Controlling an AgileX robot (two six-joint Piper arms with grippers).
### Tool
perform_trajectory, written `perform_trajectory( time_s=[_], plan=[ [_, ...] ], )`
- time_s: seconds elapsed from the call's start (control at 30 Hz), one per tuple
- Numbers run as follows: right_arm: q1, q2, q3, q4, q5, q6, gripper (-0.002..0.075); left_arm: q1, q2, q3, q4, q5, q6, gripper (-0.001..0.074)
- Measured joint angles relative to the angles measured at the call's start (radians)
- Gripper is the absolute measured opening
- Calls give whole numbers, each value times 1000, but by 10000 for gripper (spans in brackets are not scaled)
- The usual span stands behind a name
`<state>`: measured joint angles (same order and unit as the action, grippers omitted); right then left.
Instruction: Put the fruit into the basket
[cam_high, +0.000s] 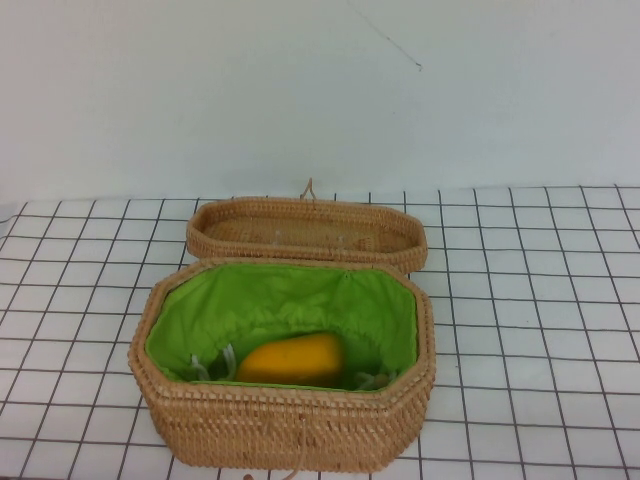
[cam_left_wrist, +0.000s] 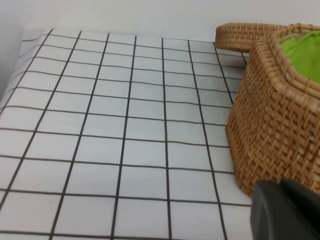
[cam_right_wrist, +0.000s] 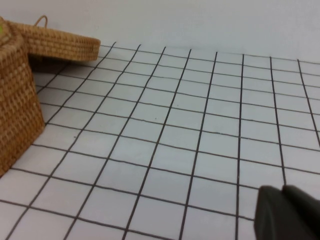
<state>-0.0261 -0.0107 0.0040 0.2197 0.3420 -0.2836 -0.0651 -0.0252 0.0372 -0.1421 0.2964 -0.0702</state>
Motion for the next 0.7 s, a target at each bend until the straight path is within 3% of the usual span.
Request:
perform_trajectory(
  time_s=[0.27, 0.47, 0.7],
  plan=[
    [-2, 0, 0, -22, 5, 13, -1, 0, 0, 0, 0, 0, 0, 1],
    [-2, 0, 0, -232, 12, 284, -1, 0, 0, 0, 0, 0, 0, 1],
    [-2, 0, 0, -234, -22, 295, -1, 0, 0, 0, 0, 0, 0, 1]
  ],
)
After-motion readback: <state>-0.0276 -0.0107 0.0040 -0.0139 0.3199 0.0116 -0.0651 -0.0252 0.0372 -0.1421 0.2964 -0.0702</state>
